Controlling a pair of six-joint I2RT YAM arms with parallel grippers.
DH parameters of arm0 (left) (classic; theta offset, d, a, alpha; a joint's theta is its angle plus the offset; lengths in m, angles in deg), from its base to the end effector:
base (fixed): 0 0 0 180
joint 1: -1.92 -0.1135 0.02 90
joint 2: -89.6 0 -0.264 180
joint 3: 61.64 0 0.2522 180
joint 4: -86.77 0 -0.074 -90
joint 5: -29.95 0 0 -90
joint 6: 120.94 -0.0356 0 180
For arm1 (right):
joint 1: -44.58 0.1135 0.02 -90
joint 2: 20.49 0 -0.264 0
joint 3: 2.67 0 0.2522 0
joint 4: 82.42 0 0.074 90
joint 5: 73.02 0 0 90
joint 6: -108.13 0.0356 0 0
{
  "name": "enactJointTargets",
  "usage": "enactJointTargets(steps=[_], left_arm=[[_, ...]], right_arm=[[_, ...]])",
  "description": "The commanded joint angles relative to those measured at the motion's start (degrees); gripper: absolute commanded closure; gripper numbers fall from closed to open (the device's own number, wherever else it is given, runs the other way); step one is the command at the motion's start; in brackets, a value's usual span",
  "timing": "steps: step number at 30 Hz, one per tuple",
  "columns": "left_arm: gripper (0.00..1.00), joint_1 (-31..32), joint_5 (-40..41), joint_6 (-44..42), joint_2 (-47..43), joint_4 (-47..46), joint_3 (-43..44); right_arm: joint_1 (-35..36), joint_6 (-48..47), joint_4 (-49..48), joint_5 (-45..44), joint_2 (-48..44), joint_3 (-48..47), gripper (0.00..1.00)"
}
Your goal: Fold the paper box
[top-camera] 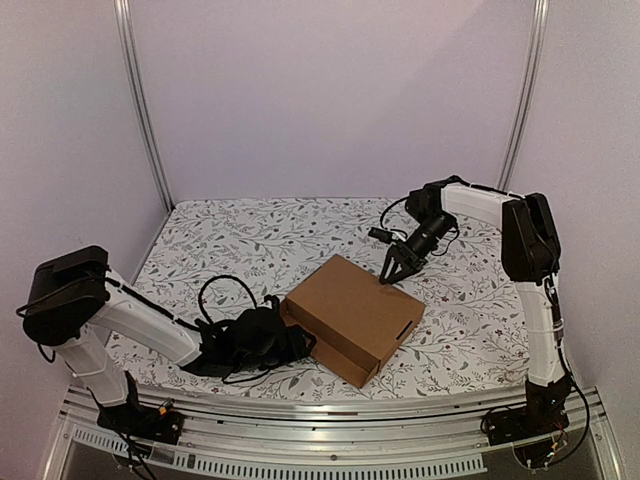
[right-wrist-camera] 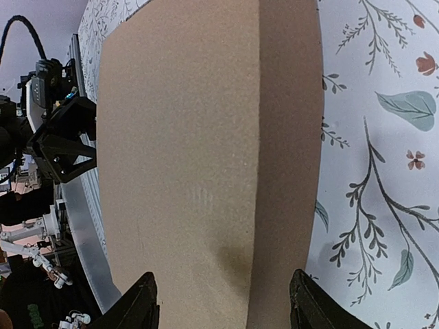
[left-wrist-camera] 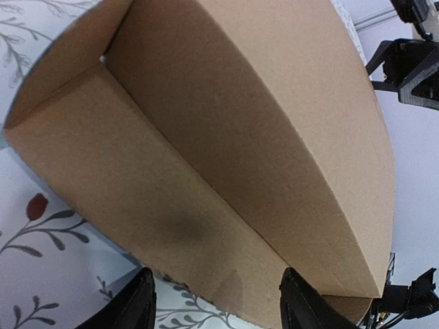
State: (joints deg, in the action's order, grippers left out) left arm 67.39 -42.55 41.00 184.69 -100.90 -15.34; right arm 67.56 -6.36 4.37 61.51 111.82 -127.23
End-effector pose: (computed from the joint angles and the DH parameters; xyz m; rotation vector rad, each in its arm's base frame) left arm 0.1305 -0.2602 0.1157 -0.3050 2.4022 -0.8878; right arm 0.3951 0.1947 0.1757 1.1040 -2.6257 -1.1674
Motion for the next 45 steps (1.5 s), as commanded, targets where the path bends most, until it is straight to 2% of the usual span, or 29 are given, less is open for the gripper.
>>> enactJointTargets(steps=[1, 5, 9, 17, 27, 40, 41, 42, 43, 45], left_arm=[[0.38, -0.3, -2.5, -5.2, 3.1, -12.6, -0.2], [0.37, -0.2, -3.9, -8.5, 3.9, -19.9, -1.3], [0.36, -0.1, -4.7, -11.1, 3.8, -20.9, -0.4], [0.36, 0.0, -6.3, -16.0, 4.4, -18.4, 4.6], [0.35, -0.2, -7.8, -19.0, 4.0, -16.8, 8.2], [0.34, -2.8, -11.7, -18.0, 6.4, -15.7, 10.7], [0.26, -2.7, -12.4, -18.5, 5.6, -14.2, 10.5], [0.04, -2.5, -13.0, -19.6, 4.6, -12.2, 10.6], [0.01, -2.2, -13.4, -20.7, 3.4, -9.8, 10.8], [0.00, -1.3, -12.6, -22.6, 0.7, -5.2, 10.8]], right_arm=[[0.1, -0.3, 0.9, 4.7, 2.3, 1.1, 0.36], [0.1, 0.2, 1.1, 7.9, 3.0, 2.0, 0.37], [0.2, 0.2, 1.0, 9.2, 2.4, 3.1, 0.39], [2.2, 0.1, -2.3, 6.5, -0.1, 7.8, 0.43], [5.9, 1.2, -4.1, 3.5, -1.9, 8.8, 0.45], [7.3, 2.1, -5.3, 2.4, -2.0, 9.7, 0.46], [6.9, 2.2, -5.2, 2.6, -1.9, 9.5, 0.46], [6.4, 2.3, -5.2, 2.7, -1.9, 9.4, 0.46], [5.9, 2.4, -5.2, 2.7, -1.9, 9.3, 0.46], [4.8, 2.3, -5.2, 2.6, -2.0, 9.2, 0.46]])
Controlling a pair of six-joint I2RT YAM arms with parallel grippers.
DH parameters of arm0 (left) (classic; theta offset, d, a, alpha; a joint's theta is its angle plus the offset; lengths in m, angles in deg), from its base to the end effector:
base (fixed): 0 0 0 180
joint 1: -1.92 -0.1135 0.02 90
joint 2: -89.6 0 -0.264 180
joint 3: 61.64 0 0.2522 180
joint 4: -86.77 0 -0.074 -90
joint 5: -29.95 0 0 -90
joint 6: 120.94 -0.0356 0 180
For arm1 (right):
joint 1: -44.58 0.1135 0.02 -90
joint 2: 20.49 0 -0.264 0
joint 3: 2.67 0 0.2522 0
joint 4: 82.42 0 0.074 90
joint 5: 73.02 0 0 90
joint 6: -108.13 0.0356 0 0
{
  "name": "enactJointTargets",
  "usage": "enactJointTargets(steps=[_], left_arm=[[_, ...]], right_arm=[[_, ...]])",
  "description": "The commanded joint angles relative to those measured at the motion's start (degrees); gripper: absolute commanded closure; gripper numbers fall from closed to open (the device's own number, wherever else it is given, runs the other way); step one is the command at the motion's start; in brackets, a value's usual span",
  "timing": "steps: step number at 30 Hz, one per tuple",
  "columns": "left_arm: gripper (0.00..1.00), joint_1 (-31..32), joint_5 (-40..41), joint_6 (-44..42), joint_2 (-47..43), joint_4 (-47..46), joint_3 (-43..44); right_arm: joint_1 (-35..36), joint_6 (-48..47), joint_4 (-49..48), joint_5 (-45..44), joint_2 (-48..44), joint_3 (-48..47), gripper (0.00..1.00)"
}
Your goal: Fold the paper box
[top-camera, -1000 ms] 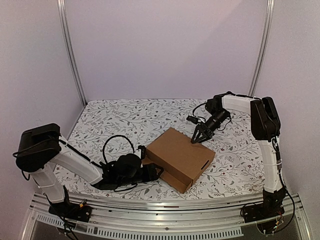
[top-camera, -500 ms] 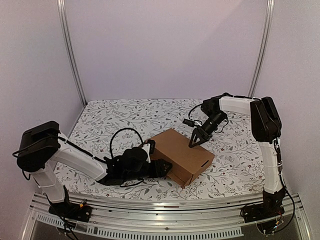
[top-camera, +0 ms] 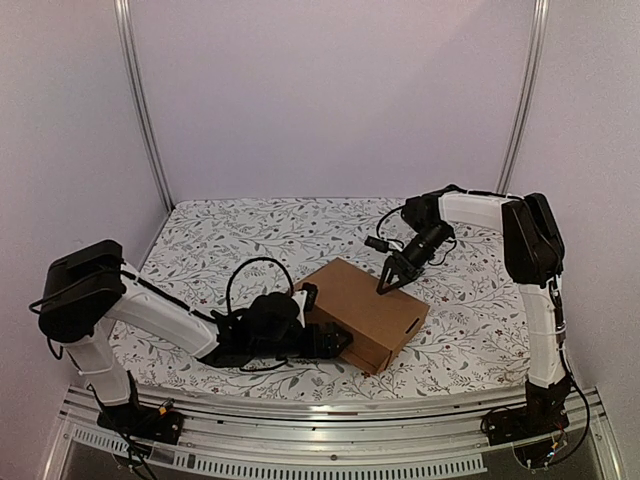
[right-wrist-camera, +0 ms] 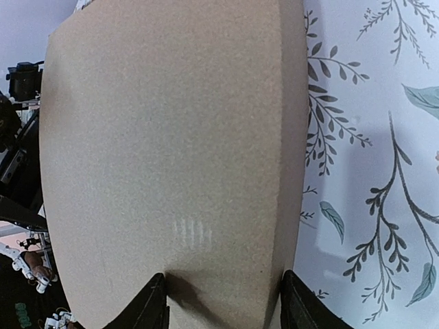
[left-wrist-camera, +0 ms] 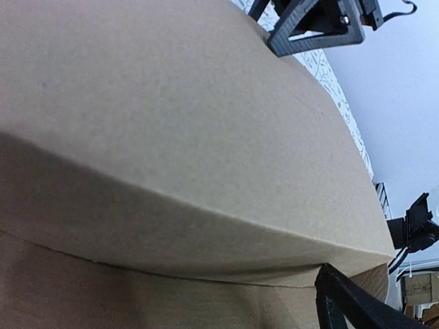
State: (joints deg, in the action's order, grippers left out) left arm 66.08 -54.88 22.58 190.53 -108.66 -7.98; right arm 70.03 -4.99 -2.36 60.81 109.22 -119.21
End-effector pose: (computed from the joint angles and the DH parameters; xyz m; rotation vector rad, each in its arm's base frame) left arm 0.1485 -0.2994 0.1297 0.1581 2.3304 -1.0567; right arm 0.3764 0.2064 0.1596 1.1437 -2.6134 -1.1457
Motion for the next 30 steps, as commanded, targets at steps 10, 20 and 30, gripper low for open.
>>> enactJointTargets(steps=[10, 20, 30], left_arm=[[0.00, 1.7, 5.2, -1.5, -13.0, 25.0, 2.4], [0.00, 5.5, 12.1, -1.4, -22.8, 35.8, -0.1], [0.00, 14.2, 35.1, 22.0, -32.7, 53.0, -10.5]], right_arm=[[0.1, 0.6, 1.7, 3.3, -0.8, 1.1, 0.46], [0.1, -0.1, 2.3, 3.4, -0.7, 0.6, 0.45], [0.1, -0.4, 2.9, 2.1, -1.7, 0.2, 0.45]])
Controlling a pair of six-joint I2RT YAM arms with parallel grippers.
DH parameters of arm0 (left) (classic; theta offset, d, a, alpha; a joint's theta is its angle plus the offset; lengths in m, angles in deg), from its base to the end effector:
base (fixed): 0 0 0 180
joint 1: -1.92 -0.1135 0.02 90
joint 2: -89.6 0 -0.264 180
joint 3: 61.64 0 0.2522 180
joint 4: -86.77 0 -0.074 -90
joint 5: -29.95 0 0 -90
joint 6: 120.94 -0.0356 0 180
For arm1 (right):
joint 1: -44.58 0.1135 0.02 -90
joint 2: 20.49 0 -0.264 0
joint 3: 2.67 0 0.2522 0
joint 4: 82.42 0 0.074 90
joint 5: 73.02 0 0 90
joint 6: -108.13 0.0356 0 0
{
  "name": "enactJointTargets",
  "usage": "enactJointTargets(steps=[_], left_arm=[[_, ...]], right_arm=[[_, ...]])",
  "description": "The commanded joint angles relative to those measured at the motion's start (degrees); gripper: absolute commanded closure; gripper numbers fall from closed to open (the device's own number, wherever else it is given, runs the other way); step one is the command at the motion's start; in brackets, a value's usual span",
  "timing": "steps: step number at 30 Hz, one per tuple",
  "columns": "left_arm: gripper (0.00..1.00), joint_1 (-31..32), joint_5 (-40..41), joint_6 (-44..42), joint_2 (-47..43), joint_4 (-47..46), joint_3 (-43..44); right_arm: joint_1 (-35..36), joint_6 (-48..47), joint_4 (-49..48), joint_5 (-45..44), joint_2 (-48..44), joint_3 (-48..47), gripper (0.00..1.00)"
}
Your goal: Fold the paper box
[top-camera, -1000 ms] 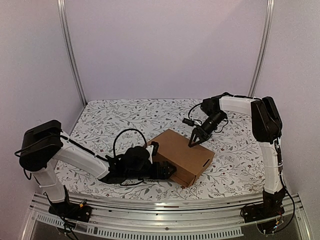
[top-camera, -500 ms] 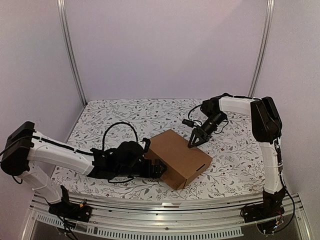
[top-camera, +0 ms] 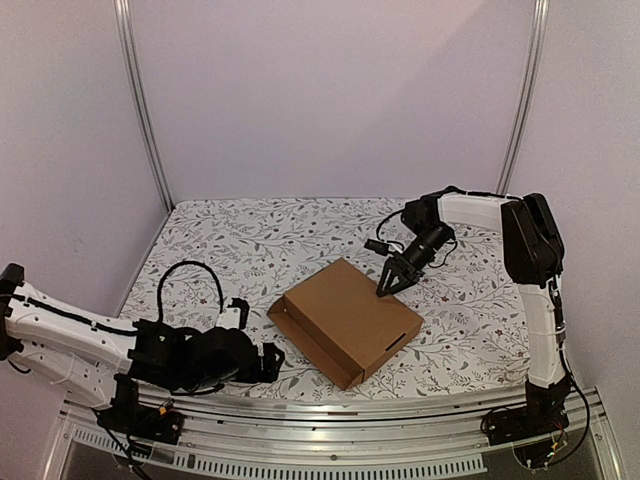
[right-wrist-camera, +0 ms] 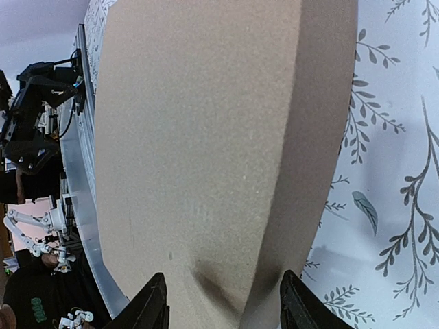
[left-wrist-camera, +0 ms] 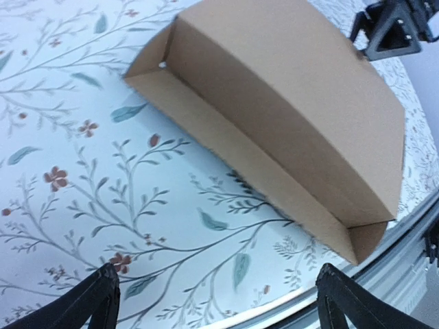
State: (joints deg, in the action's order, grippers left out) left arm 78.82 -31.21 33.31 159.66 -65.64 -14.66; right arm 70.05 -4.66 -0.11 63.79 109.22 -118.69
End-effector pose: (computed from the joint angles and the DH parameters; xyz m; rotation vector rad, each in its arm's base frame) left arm 0.0685 -0.2188 0.1814 0.0449 2.3955 -0.6001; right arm 0.3711 0.2055 0.1591 1.0784 -2.5616 -1.1990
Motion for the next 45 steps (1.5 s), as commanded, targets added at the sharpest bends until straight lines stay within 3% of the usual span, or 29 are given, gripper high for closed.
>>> enactJointTargets(steps=[1, 4, 5, 6, 7, 8, 10, 14, 17, 20, 23, 33, 39, 45], left_arm=[[0.00, 1.9, 13.1, 11.3, -2.5, 10.2, -4.3], [0.02, 3.0, 17.8, 14.8, -1.8, 17.9, -2.9], [0.13, 3.0, 18.5, 15.1, -0.7, 21.2, -1.8], [0.36, 3.3, 19.3, 16.0, 0.9, 25.2, -0.3], [0.85, 3.9, 20.5, 16.3, 2.6, 28.8, 1.3], [1.00, 4.4, 21.3, 16.5, 5.0, 32.1, 2.8], [1.00, 5.2, 22.4, 15.6, 10.7, 37.2, 6.2], [1.00, 7.8, 23.1, 3.9, 23.0, 37.7, 15.0], [1.00, 7.5, 17.8, -12.0, 29.8, 30.0, 20.4], [1.00, 4.0, 3.7, -21.3, 27.4, 11.7, 16.9], [1.00, -0.5, -4.5, -23.2, 22.4, -0.7, 10.8], [1.00, -8.4, -15.4, -35.0, 26.2, -10.6, 9.4], [1.00, -10.0, -16.1, -41.7, 27.9, -16.0, 9.7], [1.00, -10.7, -16.2, -44.5, 29.3, -14.8, 13.4]], right_arm=[[0.1, -0.7, 0.6, -0.8, -1.7, -0.3, 0.45], [0.1, -0.7, 0.7, -0.4, -1.9, -0.4, 0.45], [0.1, -0.7, 0.8, -0.2, -1.9, -0.4, 0.45], [0.1, -0.8, 0.7, -0.2, -1.9, -0.4, 0.45], [0.0, -0.8, 0.8, -0.2, -2.0, -0.4, 0.45], [0.1, -1.0, 0.8, -0.2, -2.0, -0.4, 0.45], [0.1, -1.1, 0.8, 0.0, -2.0, -0.4, 0.45], [0.1, -1.5, 0.9, 0.3, -1.6, -0.3, 0.45], [0.1, -1.4, 0.6, 0.2, -1.2, 0.1, 0.45], [0.1, -1.3, 0.2, 0.0, -1.0, 0.5, 0.45], [0.2, -1.3, 0.1, 0.0, -0.9, 0.8, 0.45], [0.3, -1.3, 0.1, 0.8, 0.0, 0.8, 0.45], [1.3, -1.2, 0.0, -0.4, 0.4, 0.8, 0.45], [0.8, -1.3, 0.2, -7.3, -1.1, -1.8, 0.46]])
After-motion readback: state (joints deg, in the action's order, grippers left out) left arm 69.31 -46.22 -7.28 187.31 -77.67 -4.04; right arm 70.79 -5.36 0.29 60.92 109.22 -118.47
